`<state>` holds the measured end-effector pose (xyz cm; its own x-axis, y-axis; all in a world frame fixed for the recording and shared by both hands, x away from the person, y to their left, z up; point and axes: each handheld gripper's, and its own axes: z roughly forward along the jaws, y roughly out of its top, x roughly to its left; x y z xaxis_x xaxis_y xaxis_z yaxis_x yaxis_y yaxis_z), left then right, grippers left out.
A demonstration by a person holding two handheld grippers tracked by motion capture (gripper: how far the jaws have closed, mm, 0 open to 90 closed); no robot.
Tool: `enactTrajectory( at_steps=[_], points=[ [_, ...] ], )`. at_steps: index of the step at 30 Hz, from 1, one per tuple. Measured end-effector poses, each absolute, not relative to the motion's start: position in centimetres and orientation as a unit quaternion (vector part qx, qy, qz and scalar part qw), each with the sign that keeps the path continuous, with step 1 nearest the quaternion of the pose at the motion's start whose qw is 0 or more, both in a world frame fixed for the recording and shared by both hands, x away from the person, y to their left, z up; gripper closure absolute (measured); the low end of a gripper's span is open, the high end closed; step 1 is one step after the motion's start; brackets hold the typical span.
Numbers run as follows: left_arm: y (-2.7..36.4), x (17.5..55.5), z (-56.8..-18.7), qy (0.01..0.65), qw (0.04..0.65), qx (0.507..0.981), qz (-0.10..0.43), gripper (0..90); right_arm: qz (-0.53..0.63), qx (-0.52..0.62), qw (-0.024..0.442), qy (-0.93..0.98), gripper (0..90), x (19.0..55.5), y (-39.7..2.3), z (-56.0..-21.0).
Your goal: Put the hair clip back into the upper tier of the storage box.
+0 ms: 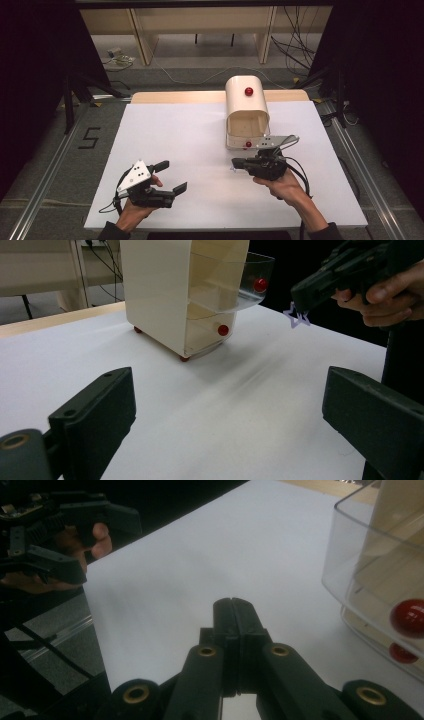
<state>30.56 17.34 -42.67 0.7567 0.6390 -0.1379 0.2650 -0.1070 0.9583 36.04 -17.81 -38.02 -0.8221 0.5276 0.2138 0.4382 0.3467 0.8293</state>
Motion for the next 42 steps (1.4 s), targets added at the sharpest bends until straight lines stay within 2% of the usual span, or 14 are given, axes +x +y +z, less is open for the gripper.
enactTrajectory(
  at_steps=[42],
  points=[
    [17.3, 30.6, -42.6, 0.310, 0.591, 0.728, 0.159, 6.5, 0.529, 0.296, 0.073, 0.792, 90.0, 37.8, -18.4, -34.2]
  ],
)
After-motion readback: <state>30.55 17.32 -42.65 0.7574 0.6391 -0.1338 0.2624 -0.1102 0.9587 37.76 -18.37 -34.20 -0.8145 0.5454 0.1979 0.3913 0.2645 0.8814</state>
